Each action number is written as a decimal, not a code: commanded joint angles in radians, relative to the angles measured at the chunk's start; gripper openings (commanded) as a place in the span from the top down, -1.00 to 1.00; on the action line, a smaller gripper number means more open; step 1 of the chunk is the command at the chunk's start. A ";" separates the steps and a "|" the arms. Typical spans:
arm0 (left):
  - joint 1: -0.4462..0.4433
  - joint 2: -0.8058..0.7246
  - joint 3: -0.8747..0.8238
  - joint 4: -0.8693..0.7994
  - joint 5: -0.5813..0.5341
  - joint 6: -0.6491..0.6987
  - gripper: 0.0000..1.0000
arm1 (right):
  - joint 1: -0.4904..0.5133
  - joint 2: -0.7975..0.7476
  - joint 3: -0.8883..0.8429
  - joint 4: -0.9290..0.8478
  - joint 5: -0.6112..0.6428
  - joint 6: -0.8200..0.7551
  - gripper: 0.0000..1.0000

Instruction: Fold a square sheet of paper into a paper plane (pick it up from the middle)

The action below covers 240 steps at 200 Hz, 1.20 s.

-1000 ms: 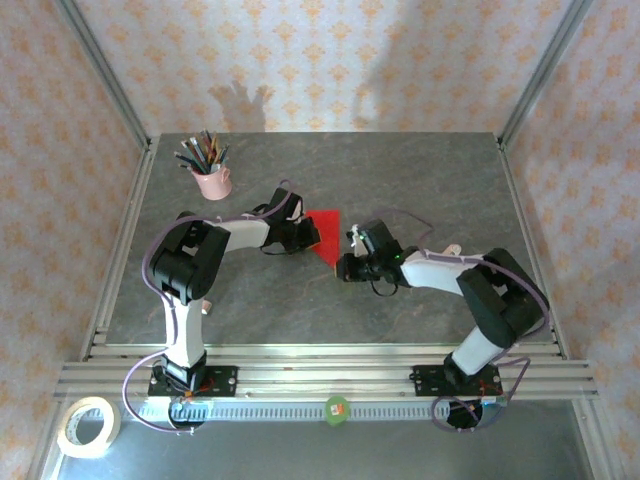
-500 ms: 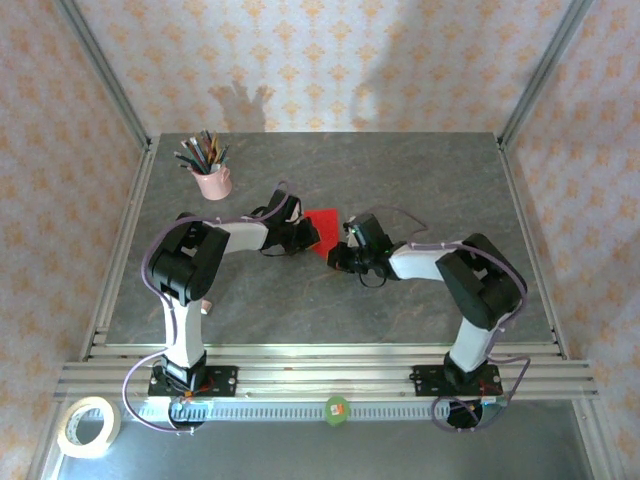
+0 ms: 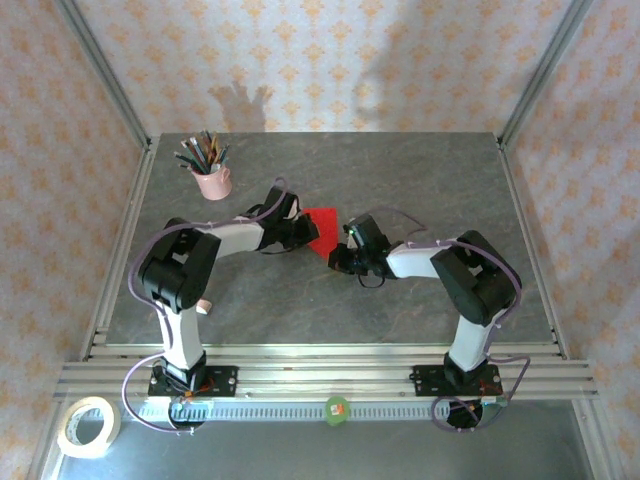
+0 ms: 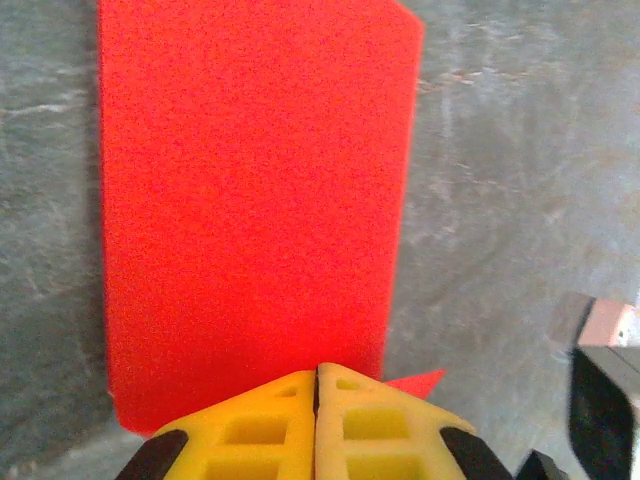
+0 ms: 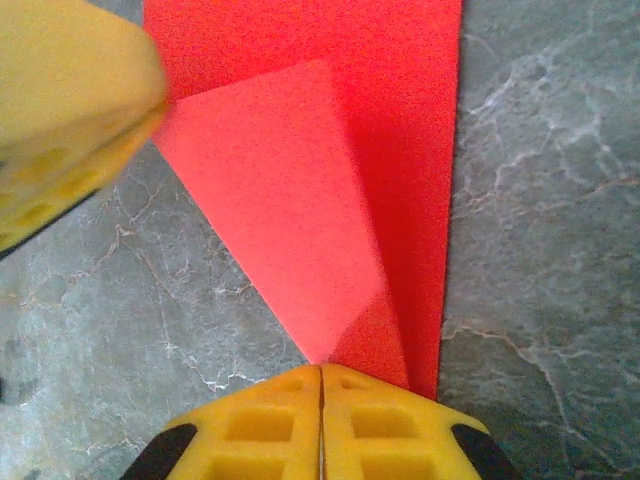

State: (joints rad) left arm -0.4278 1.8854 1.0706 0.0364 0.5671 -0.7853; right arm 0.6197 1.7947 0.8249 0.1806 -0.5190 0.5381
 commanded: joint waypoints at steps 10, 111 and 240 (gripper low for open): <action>-0.026 -0.029 -0.047 0.035 0.001 0.038 0.82 | -0.006 0.035 0.011 -0.098 0.057 -0.019 0.84; -0.057 0.059 -0.009 -0.020 -0.040 0.123 0.82 | -0.006 0.049 0.012 -0.138 0.065 -0.034 0.85; 0.171 0.040 -0.112 0.049 -0.014 0.141 0.78 | -0.054 0.044 0.024 -0.217 -0.028 -0.207 0.85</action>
State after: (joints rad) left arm -0.3180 1.9423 1.0119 0.1017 0.6395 -0.6617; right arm 0.5842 1.8065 0.8532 0.1303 -0.5488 0.4015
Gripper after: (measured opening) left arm 0.104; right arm 0.074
